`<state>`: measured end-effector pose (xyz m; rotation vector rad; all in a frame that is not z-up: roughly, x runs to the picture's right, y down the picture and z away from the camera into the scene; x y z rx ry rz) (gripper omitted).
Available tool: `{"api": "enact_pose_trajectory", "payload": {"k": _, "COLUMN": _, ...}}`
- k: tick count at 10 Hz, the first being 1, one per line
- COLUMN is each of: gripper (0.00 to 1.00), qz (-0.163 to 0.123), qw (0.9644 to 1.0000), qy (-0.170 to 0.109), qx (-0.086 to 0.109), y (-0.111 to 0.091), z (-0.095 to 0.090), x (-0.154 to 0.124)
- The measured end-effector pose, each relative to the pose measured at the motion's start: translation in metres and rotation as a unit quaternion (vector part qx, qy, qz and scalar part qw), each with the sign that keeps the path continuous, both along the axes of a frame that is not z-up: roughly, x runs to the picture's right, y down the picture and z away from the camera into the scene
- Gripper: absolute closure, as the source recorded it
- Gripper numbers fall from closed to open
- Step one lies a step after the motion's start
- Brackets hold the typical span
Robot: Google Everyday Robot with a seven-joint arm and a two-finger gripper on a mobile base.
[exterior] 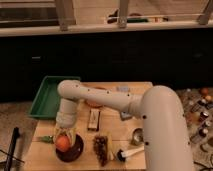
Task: Place apple in purple bowl
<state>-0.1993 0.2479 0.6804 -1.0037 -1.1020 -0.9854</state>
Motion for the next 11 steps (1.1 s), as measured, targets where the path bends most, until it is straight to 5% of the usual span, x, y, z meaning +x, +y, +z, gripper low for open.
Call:
{"api": "enact_pose_trajectory", "payload": {"k": 5, "gripper": 0.2, "qz": 0.005, "qw": 1.0, "qy": 0.008, "qx": 0.001, "y": -0.0018, "z": 0.0014, "x": 0.0046}}
{"api": "enact_pose_trajectory", "payload": {"k": 11, "gripper": 0.2, "qz": 0.007, "qw": 1.0, "qy": 0.005, "qx": 0.0, "y": -0.0042, "z": 0.0047, "x": 0.0081}}
